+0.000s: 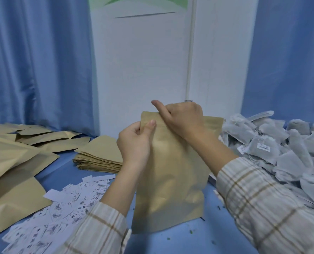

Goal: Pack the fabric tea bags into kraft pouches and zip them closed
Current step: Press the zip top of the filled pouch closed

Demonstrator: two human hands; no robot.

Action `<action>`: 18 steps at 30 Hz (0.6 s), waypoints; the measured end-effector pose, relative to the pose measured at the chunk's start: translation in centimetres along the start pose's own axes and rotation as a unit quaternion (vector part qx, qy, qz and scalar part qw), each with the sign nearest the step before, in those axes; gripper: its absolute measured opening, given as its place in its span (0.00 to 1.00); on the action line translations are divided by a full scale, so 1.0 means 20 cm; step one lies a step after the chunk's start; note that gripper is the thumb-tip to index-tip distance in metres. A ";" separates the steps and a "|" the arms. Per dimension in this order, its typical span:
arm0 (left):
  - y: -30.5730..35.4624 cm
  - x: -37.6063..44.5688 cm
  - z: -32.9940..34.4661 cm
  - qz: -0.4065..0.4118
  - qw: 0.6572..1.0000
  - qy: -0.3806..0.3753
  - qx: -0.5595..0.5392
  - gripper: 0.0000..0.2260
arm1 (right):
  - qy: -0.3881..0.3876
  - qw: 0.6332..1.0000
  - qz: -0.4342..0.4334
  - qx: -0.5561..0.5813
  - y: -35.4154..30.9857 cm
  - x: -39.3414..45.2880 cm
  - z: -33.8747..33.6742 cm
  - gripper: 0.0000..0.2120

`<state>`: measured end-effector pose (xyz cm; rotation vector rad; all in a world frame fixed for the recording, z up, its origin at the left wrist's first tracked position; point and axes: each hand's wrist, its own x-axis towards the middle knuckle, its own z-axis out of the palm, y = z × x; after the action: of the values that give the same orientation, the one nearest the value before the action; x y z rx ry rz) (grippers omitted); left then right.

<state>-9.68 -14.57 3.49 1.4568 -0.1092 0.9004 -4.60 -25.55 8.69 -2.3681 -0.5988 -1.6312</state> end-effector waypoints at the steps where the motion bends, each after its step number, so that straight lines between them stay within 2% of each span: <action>1: 0.00 0.00 -0.01 0.005 1.000 0.003 -0.001 0.20 | -0.041 0.999 0.021 0.002 0.03 0.00 -0.01 0.29; 6: 0.02 0.02 -0.02 -0.009 0.998 -0.002 -0.056 0.19 | -0.055 0.997 0.031 0.040 0.10 0.01 -0.07 0.32; 9: 0.02 0.03 -0.02 -0.013 0.998 -0.021 -0.062 0.19 | -0.093 0.993 0.063 0.043 0.14 0.00 -0.09 0.33; 14: -0.01 0.04 -0.05 -0.046 0.995 0.002 -0.088 0.09 | -0.116 0.991 0.063 0.015 0.18 -0.03 -0.08 0.32; 16: -0.01 0.04 -0.07 -0.054 0.995 0.005 -0.084 0.06 | -0.146 0.986 0.076 0.035 0.20 -0.02 -0.08 0.32; 18: -0.02 0.06 -0.10 -0.061 0.994 0.022 -0.088 0.09 | -0.184 0.974 0.106 0.081 0.25 -0.03 -0.08 0.32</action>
<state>-9.57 -12.18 3.53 1.2640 -0.0639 0.8025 -3.88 -30.65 9.04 -2.5251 -0.4961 -1.0229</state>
